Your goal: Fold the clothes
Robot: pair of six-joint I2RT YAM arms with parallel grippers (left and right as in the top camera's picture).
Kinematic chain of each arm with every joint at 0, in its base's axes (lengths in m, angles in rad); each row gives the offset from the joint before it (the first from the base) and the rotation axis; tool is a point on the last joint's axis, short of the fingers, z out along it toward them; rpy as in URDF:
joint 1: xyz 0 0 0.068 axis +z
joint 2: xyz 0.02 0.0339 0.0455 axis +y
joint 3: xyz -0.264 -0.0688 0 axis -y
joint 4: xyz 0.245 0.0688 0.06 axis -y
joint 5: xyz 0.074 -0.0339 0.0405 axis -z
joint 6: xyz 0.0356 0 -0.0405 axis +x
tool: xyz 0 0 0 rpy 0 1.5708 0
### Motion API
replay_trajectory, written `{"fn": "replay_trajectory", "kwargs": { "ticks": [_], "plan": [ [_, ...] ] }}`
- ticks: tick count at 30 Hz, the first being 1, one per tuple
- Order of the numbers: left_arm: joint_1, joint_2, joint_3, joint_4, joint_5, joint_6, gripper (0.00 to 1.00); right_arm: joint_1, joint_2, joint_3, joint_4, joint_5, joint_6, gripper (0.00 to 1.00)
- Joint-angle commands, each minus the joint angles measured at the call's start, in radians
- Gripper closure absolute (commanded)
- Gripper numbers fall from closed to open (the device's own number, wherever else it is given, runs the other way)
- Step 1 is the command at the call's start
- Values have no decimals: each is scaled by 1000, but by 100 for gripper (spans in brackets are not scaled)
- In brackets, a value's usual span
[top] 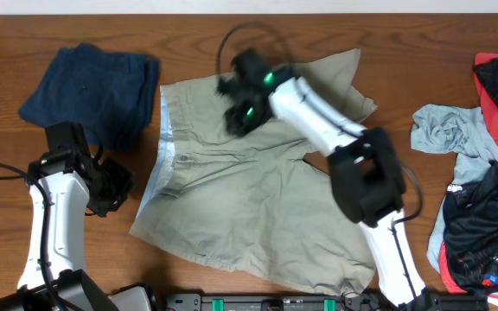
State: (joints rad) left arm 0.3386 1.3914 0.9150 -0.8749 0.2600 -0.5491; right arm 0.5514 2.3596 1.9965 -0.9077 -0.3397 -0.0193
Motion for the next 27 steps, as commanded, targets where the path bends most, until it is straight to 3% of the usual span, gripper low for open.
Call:
{"fn": "replay_trajectory", "kwargs": {
  "ticks": [1, 4, 12, 16, 27],
  "plan": [
    [2, 0, -1, -3, 1, 7, 75, -130, -76, 103, -66, 320, 105, 59],
    [2, 0, -1, -3, 1, 7, 74, -232, -103, 113, -101, 404, 188, 56],
    [2, 0, -1, -2, 1, 7, 73, -474, -81, 61, -237, 403, 210, 52],
    [2, 0, -1, 3, 1, 7, 73, -539, -81, -11, -236, 385, 236, 44],
    [2, 0, -1, 27, 1, 6, 73, -553, -81, -261, 2, 298, 236, 42]
  ]
}}
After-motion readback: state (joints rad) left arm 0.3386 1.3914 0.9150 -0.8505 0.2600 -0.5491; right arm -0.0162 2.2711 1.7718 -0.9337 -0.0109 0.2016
